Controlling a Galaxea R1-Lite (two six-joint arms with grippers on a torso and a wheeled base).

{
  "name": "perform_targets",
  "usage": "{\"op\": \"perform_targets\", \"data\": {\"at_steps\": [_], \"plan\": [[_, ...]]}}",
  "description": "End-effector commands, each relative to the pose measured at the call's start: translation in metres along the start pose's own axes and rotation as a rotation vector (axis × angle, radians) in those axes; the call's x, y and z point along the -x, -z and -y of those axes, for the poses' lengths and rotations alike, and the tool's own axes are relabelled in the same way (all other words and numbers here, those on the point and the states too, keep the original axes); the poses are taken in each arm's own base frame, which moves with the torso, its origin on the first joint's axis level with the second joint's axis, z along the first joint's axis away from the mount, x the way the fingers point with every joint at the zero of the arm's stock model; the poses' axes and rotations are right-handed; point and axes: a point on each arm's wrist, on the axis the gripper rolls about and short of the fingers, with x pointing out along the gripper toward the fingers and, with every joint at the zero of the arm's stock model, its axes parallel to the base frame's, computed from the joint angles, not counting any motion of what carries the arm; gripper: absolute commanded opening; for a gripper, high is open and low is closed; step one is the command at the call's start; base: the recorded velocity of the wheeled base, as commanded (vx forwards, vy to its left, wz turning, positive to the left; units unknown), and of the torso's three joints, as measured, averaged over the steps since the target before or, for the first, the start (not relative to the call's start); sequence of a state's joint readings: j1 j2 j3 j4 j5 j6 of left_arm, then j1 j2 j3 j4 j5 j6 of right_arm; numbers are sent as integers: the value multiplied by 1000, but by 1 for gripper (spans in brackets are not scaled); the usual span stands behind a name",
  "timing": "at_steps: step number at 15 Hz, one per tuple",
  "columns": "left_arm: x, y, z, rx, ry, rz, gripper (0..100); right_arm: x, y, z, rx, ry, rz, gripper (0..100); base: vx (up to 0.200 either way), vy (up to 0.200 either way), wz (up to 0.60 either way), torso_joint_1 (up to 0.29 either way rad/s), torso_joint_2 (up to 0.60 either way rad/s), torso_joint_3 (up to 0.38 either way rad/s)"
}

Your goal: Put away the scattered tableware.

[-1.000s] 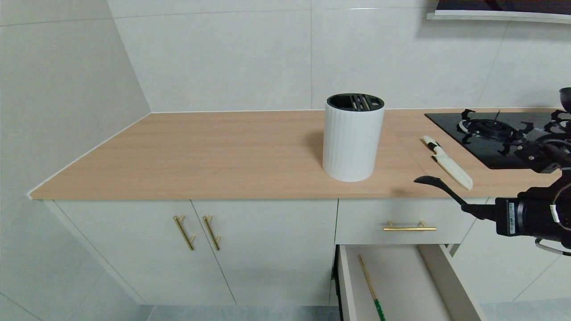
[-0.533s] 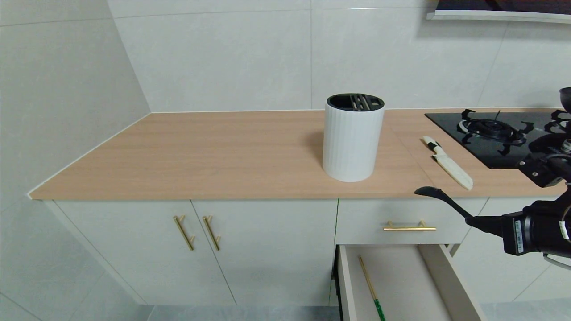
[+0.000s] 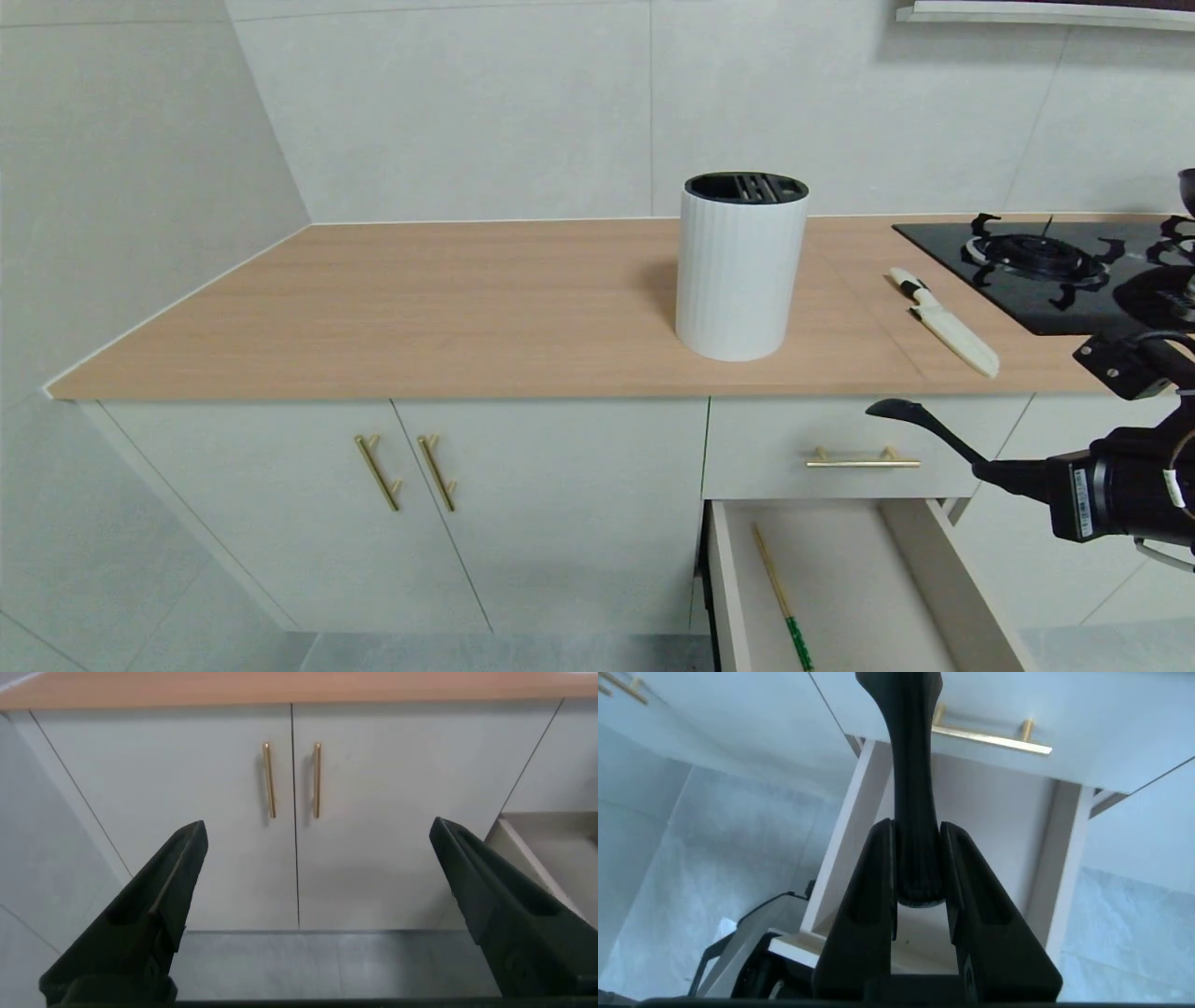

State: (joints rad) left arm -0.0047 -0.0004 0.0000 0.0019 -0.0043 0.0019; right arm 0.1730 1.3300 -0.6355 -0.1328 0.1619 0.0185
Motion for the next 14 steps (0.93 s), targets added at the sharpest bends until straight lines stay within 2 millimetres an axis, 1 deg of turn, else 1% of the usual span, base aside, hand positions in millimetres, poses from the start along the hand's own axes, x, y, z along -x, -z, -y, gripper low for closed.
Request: {"op": "perform_targets", "data": {"at_steps": [1,9,14], "plan": [[0,0,0,0,0,0,100,-2,1,0,-1,-1,-10,0,0,0,0,-203,491,271],[0,0,0,0,0,0,100,-7,2,1,-4,0,-27,0,0,0,0,-184,481,283],[0,0,0,0,0,0,100,-10,3,2,-5,0,-41,0,0,0,0,-152,456,298]]}}
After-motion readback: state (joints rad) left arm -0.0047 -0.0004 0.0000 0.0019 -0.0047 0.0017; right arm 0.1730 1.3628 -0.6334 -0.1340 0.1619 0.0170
